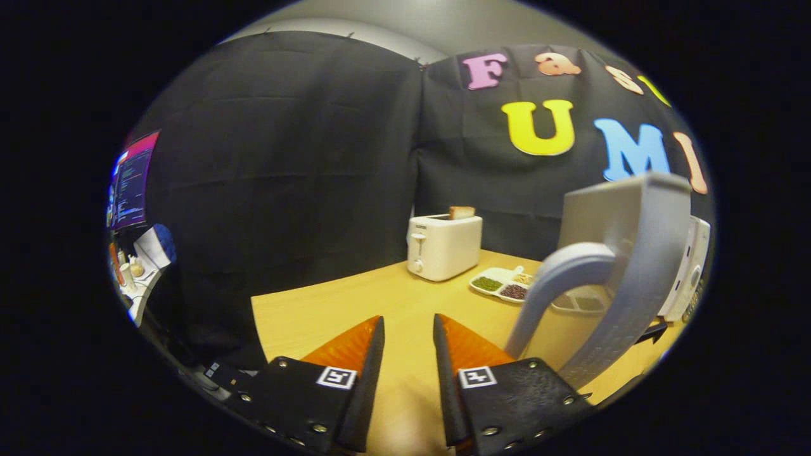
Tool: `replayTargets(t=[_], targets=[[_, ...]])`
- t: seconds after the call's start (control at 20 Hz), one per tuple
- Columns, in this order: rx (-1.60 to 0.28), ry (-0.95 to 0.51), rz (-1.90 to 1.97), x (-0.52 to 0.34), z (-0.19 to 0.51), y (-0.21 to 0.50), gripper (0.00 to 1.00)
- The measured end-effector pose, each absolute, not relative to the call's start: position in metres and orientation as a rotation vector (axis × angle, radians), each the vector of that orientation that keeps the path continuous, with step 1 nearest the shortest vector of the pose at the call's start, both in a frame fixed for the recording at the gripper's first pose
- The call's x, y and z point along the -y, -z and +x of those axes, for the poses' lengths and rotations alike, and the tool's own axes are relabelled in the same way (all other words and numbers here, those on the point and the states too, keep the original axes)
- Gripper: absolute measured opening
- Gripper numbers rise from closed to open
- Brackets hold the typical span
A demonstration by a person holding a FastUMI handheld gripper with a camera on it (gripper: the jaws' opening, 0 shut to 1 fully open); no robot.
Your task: Open the microwave, put the food inside, and close the microwave door.
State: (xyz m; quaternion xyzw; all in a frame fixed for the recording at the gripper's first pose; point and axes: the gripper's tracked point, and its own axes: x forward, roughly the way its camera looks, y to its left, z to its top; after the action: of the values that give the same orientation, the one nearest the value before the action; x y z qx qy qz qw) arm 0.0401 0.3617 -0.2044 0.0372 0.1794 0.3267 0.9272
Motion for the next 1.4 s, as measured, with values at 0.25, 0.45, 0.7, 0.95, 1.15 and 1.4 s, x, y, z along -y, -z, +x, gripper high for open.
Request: replayTargets(t=[0.25, 0.45, 0.7, 0.95, 1.15, 1.4], targets=[[-0.314, -0.57, 0.021, -0.329, 0.051, 0.215, 0.09], [-0.309, -0.51, 0.002, -0.299, 0.057, 0.219, 0.03], [-0.308, -0.39, 0.009, -0.24, 0.079, 0.218, 0.03], [-0.363, -0.246, 0.078, -0.165, 0.115, 0.224, 0.03], [-0.39, -0.132, 0.109, -0.109, 0.148, 0.231, 0.03], [-0.408, -0.002, 0.08, -0.054, 0.19, 0.24, 0.03]])
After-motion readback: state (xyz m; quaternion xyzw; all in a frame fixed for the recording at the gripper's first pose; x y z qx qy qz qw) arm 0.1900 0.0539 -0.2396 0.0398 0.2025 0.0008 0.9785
